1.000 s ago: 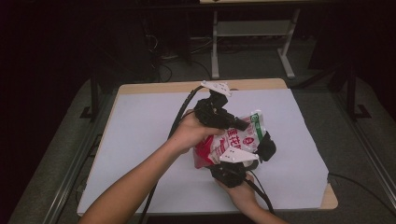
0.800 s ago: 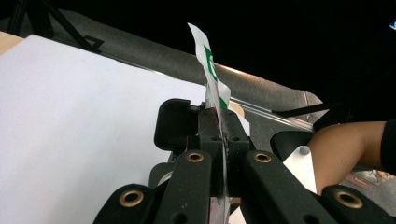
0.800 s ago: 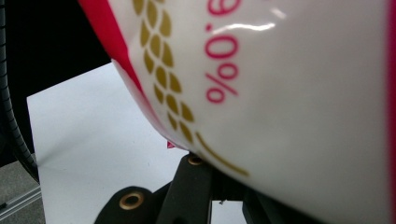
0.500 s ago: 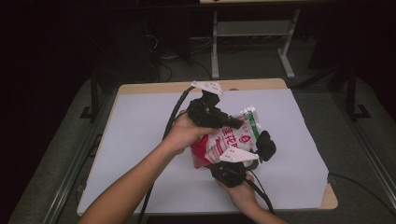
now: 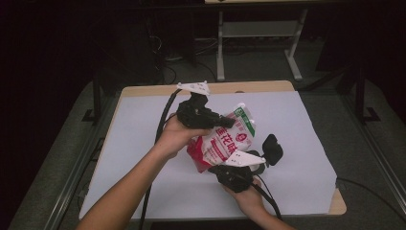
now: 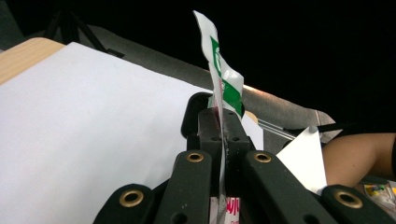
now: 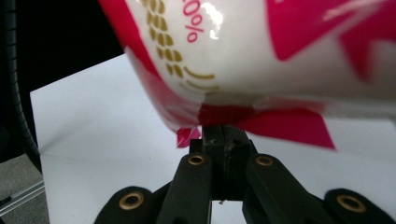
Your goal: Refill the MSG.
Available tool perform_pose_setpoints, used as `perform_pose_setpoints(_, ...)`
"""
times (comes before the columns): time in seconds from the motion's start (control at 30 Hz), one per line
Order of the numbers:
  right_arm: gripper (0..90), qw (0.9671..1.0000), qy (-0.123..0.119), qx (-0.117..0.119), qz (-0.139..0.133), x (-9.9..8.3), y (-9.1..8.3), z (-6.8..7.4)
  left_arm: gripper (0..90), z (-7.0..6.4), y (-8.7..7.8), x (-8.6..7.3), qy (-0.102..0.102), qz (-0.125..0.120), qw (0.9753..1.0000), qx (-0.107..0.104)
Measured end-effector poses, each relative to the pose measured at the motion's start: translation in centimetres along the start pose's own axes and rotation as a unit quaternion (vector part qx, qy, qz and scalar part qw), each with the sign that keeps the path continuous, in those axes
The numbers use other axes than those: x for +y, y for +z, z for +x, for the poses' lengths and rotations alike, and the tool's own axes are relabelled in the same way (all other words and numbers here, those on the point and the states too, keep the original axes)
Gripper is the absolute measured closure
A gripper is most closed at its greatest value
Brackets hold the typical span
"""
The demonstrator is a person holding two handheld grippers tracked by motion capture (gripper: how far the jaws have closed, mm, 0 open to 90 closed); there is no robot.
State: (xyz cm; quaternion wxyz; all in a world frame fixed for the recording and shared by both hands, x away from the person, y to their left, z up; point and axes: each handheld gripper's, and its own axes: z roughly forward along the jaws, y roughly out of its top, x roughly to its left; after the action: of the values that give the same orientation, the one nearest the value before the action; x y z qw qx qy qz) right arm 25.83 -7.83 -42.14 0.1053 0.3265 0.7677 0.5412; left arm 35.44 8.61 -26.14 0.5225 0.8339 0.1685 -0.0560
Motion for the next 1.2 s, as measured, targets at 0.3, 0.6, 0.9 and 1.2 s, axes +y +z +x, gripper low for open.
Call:
perform_pose_setpoints(0.3,90.0,0.9998,-0.015,0.011,0.002,-0.1,-0.1,0.6,90.0,1.2,-2.0,-1.3,-0.013,-0.021,0.9995,0.019)
perform_pose_setpoints(0.6,90.0,0.9998,-0.013,0.012,0.004,-0.1,-0.7,0.2,90.0,2.9,-3.1,-3.0,-0.017,-0.03,0.9982,0.048)
perform_pose_setpoints(0.9,90.0,0.9997,-0.01,0.019,0.012,0.0,-0.9,-0.1,90.0,5.2,-3.7,-5.4,-0.028,-0.032,0.9968,0.067)
perform_pose_setpoints(1.2,90.0,0.9993,-0.004,0.029,0.022,0.1,-1.0,-0.2,90.0,6.0,-5.3,-7.1,-0.031,-0.023,0.9962,0.078)
